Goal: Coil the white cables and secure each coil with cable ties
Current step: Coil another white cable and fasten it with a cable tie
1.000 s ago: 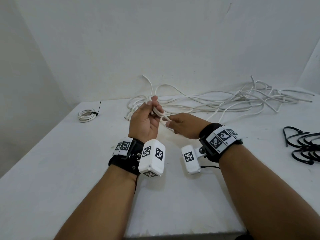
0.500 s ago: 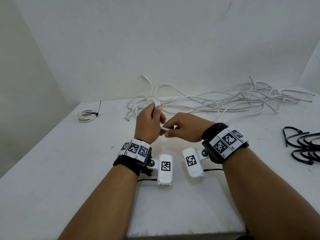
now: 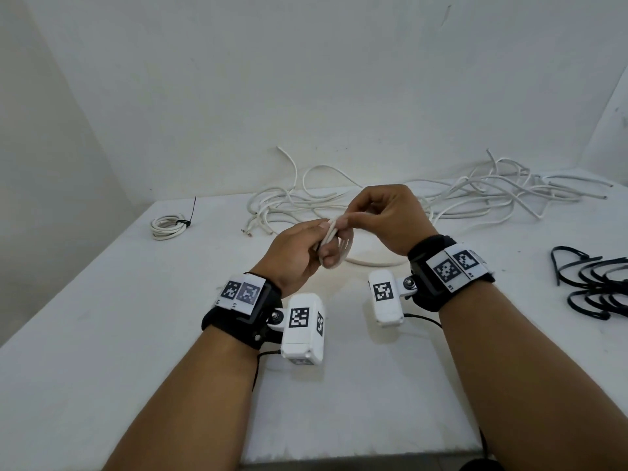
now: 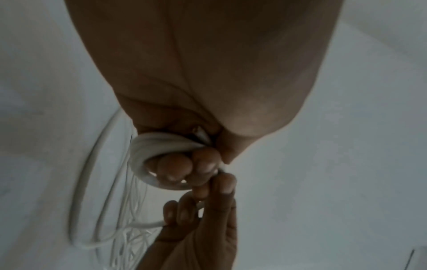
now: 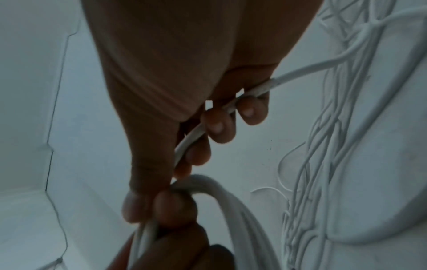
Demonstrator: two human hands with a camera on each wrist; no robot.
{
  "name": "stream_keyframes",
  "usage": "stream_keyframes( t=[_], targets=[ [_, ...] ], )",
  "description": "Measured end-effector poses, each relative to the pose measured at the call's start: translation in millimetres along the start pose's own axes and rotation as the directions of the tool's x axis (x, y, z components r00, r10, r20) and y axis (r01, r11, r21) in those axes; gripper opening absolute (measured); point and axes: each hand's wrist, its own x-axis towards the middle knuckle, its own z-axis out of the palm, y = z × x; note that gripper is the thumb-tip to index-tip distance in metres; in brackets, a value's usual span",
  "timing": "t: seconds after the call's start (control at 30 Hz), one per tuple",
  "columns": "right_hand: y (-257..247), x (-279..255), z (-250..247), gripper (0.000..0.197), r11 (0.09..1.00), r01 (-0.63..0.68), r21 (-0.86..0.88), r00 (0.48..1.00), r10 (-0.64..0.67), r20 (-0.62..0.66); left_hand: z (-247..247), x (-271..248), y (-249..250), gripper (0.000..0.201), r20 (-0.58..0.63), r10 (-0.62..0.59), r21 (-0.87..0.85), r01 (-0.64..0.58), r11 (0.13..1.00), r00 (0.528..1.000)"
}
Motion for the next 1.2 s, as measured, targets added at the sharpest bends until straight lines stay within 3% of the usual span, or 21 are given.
stream_keyframes(
  t=[0.13,0.3,0.43,0.53,0.57,0.67,0.77,0.83,0.93,1.0,1.1,1.2],
  targets=[
    [0,1,-7,0.012,0.999,-0.034,0.023,0.999,0.035,-0.032,0,-1,4,0.034,-0.023,0.006,-0.189,-0.011,0.982,1.0],
    [2,-3,3,0.052,0.968,-0.093,-0.232,0.987,0.12,0.105,1,1,9,0.038,-0.025,0.133,-0.428,-0.131,0.894,0.991],
    [5,-3,10,0.033,0.933,-0.088,-0.35,0.913,0.216,0.345,-3,3,11,0.038,-0.085,0.171,-0.526,-0.19,0.829,0.982],
    [5,-3,15,0.013,0.892,-0.079,-0.446,0.833,0.305,0.462,-6,7,6,0.033,-0.191,0.134,-0.485,-0.212,0.848,0.973],
    [3,-3,16,0.007,0.882,-0.059,-0.467,0.815,0.313,0.488,-6,9,4,0.03,-0.233,0.116,-0.461,-0.215,0.861,0.965],
    [-2,-4,20,0.018,0.85,-0.024,-0.527,0.799,0.333,0.5,-9,12,0,0.026,-0.368,0.126,-0.274,-0.237,0.932,0.921],
    [-4,-5,20,0.023,0.839,-0.029,-0.543,0.795,0.348,0.496,-14,13,-5,0.028,-0.425,0.244,0.121,-0.213,0.97,0.872],
    [-7,-7,21,0.022,0.851,-0.014,-0.526,0.792,0.331,0.514,-17,11,-5,0.028,-0.432,0.298,0.379,-0.128,0.916,0.851],
    [-9,-8,23,0.018,0.85,0.023,-0.526,0.826,0.28,0.488,-15,9,-6,0.028,-0.342,0.302,0.655,-0.005,0.756,0.89],
    [-8,-9,24,0.015,0.859,0.006,-0.513,0.869,0.249,0.428,-12,9,-7,0.023,-0.273,0.243,0.74,0.042,0.672,0.931],
    [-7,-8,23,0.008,0.885,-0.005,-0.466,0.924,0.183,0.336,-10,9,-9,0.022,-0.239,0.097,0.787,0.134,0.603,0.966],
    [-8,-8,18,0.011,0.924,-0.011,-0.381,0.961,0.115,0.251,-9,8,-10,0.021,-0.172,-0.019,0.77,0.147,0.621,0.985]
  ],
)
